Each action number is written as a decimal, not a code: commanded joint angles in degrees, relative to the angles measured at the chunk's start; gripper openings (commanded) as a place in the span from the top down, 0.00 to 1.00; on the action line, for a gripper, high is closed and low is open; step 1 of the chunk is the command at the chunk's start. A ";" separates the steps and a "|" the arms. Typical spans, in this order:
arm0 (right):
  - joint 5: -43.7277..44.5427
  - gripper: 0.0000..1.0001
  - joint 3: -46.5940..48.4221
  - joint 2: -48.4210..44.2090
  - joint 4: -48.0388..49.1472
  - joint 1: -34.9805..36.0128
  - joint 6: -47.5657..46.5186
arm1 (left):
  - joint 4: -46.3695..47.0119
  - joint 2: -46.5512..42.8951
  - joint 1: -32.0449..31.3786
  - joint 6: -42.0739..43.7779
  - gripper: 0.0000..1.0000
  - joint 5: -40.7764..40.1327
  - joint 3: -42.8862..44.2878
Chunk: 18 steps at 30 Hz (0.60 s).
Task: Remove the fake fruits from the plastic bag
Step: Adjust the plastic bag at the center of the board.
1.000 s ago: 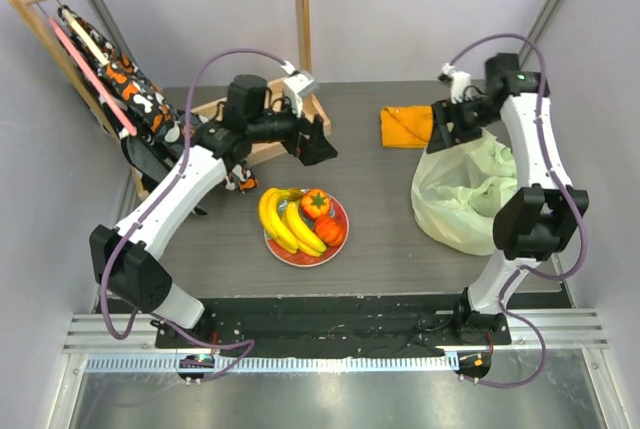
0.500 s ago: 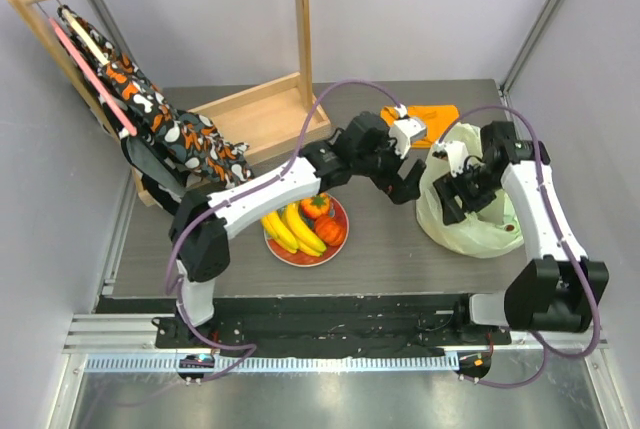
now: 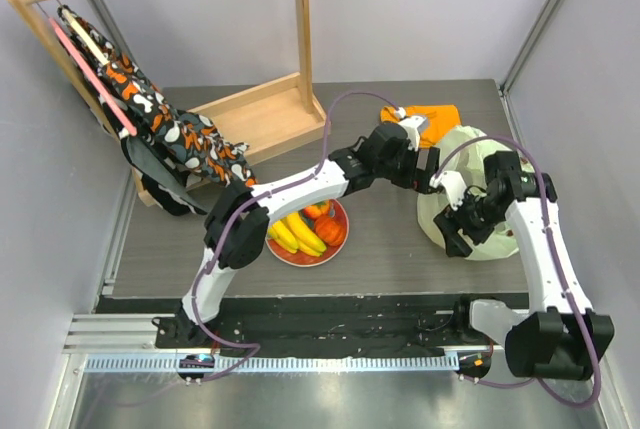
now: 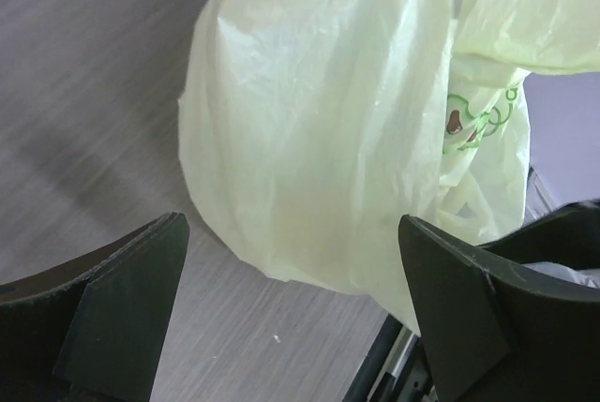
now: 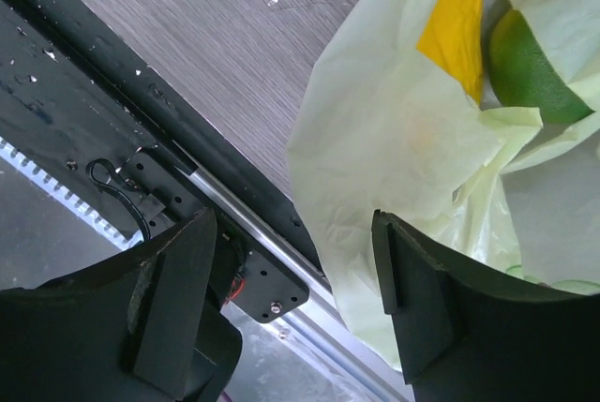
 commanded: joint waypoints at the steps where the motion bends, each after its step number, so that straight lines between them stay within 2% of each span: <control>1: -3.39 0.23 1.64 -8.23 -6.56 -0.08 -3.95 | 5.07 1.88 -1.51 -6.61 0.00 1.76 1.16; 2: -3.48 0.22 1.90 -9.20 -7.09 -0.08 -4.14 | 5.34 2.67 -1.77 -6.79 0.00 1.85 1.34; 3: -3.57 0.22 2.08 -10.08 -7.88 -0.08 -4.22 | 5.25 3.20 -2.21 -5.57 0.07 2.20 2.12; 5: -3.92 0.22 3.82 -10.18 -8.32 -0.16 -3.88 | 3.51 4.08 -2.39 -3.99 0.32 2.21 2.83; 6: -4.10 0.22 4.62 -10.18 -8.41 -0.16 -3.53 | 2.63 3.74 -2.39 -3.11 0.80 0.03 3.01; 7: -4.36 0.22 5.76 -8.96 -8.41 -0.34 -3.26 | 1.31 3.21 -2.21 -2.67 1.00 -1.99 2.66; 8: -5.23 0.23 8.47 -8.51 -8.50 -0.60 -3.43 | -1.75 1.21 -2.04 -2.14 1.00 -3.40 1.88; 13: -7.79 0.28 18.22 -1.15 -10.17 -1.75 -6.51 | -1.96 -7.15 1.30 -1.26 1.00 0.71 -10.51; 17: -6.57 0.37 19.49 3.61 -10.26 -1.75 -10.44 | -1.16 -10.76 1.65 -0.73 1.00 0.71 -14.56; 18: -5.86 0.42 18.61 4.32 -9.91 -1.75 -10.81 | -1.08 -10.77 1.66 -0.82 1.00 0.89 -14.74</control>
